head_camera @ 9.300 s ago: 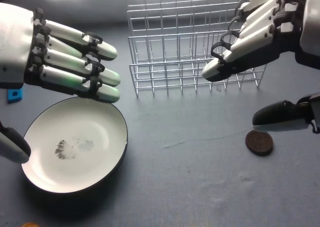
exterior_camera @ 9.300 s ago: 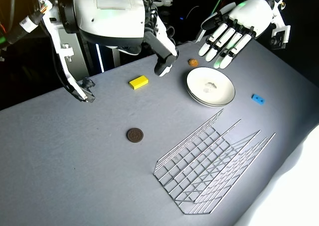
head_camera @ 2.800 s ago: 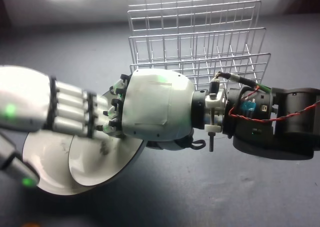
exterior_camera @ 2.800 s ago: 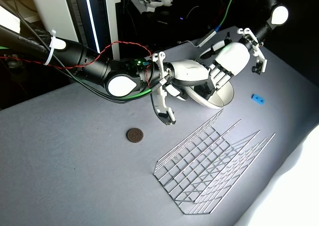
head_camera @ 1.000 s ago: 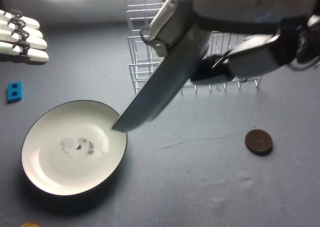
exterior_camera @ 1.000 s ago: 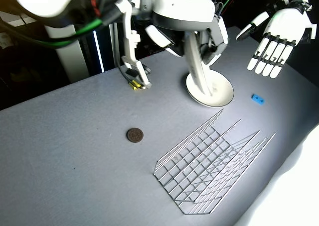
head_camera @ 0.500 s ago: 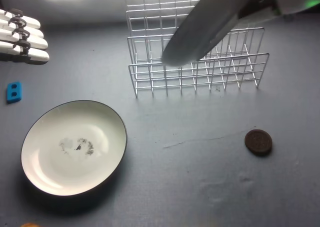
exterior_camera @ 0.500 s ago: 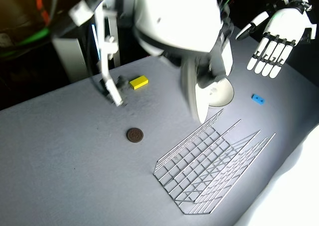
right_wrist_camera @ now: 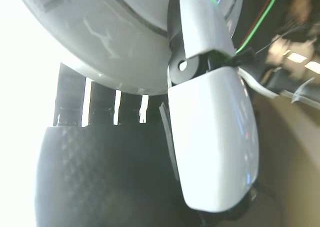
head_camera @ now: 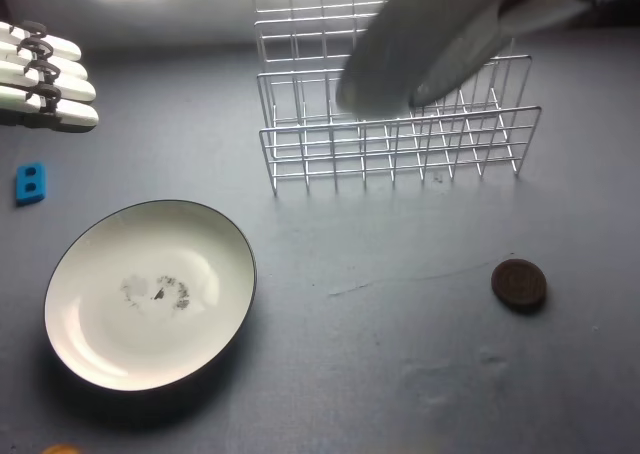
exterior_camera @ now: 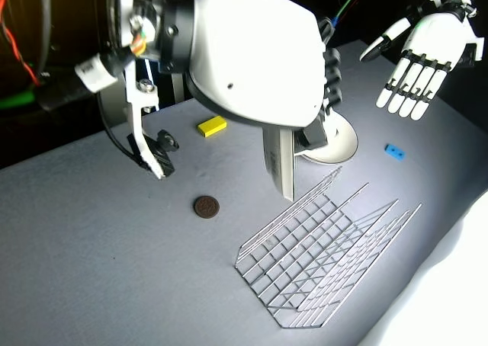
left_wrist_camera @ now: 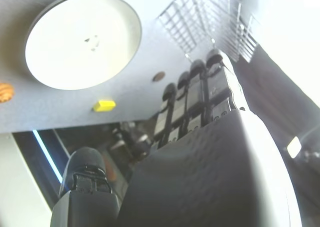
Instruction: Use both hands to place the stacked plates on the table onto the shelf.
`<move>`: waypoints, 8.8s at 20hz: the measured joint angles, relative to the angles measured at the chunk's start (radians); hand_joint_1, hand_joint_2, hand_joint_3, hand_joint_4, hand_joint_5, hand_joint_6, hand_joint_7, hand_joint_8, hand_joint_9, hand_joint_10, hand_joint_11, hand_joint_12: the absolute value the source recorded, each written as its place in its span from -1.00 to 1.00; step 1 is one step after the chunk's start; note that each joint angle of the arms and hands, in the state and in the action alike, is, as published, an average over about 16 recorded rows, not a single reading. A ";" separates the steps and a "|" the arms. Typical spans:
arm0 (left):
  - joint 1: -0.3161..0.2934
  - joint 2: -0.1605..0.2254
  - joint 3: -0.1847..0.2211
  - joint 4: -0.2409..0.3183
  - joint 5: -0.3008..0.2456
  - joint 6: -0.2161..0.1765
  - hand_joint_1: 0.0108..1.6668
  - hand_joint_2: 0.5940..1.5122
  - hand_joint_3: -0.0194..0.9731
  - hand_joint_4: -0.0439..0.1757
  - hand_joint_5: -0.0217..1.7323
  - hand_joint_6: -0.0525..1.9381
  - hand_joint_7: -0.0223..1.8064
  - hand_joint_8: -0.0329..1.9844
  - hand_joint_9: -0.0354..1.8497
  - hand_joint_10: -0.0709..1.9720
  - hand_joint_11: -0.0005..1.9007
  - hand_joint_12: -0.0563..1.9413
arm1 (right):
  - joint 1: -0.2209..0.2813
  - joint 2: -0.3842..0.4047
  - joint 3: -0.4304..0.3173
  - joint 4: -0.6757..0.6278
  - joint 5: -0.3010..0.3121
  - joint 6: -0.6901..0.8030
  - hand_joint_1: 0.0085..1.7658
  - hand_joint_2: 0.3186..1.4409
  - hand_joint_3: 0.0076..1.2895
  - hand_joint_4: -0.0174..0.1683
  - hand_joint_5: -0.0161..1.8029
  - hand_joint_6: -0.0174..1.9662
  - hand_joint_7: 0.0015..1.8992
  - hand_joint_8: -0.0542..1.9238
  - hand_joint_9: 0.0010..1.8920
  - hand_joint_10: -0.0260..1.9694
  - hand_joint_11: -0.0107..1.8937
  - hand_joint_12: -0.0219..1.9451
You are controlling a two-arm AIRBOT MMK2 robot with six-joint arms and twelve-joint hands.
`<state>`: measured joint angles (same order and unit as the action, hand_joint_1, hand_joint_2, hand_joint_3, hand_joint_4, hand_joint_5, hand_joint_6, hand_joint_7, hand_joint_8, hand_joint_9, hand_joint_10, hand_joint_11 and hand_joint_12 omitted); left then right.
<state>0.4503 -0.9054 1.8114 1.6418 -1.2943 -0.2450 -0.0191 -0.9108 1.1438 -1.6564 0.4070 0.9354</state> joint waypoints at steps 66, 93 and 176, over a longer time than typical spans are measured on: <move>0.212 -0.045 -0.077 0.014 0.053 0.130 -0.99 0.19 -0.93 -0.60 -0.95 -0.93 -0.96 -0.97 -0.94 -0.91 -0.98 -0.95 | -0.267 -0.366 0.399 0.049 -0.235 0.299 0.40 0.35 -0.99 -0.82 -0.12 0.06 0.02 -0.65 0.02 -0.77 -0.28 0.41; 0.344 -0.094 -0.040 -0.001 0.113 0.189 -0.98 0.20 -0.93 -0.60 -0.95 -0.93 -0.96 -0.97 -0.94 -0.91 -0.98 -0.95 | -0.287 -0.365 0.377 0.066 -0.247 0.233 0.11 0.34 -0.99 -0.89 -0.48 -0.85 -0.49 -0.58 -0.49 -0.36 -0.82 0.62; 0.525 -0.139 0.017 -0.071 0.141 0.078 -0.99 0.20 -0.93 -0.65 -0.99 -0.98 -0.99 -0.98 -0.99 -0.98 -0.97 -0.90 | -0.555 -0.779 0.236 1.507 0.063 -2.216 0.27 0.07 -0.99 -0.78 -0.85 -0.96 -0.89 -0.93 -0.89 -0.95 -0.97 -0.30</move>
<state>0.9750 -1.0445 1.8289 1.5708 -1.1530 -0.1668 -0.5737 -1.6894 1.3797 -0.1494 0.4702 -1.2802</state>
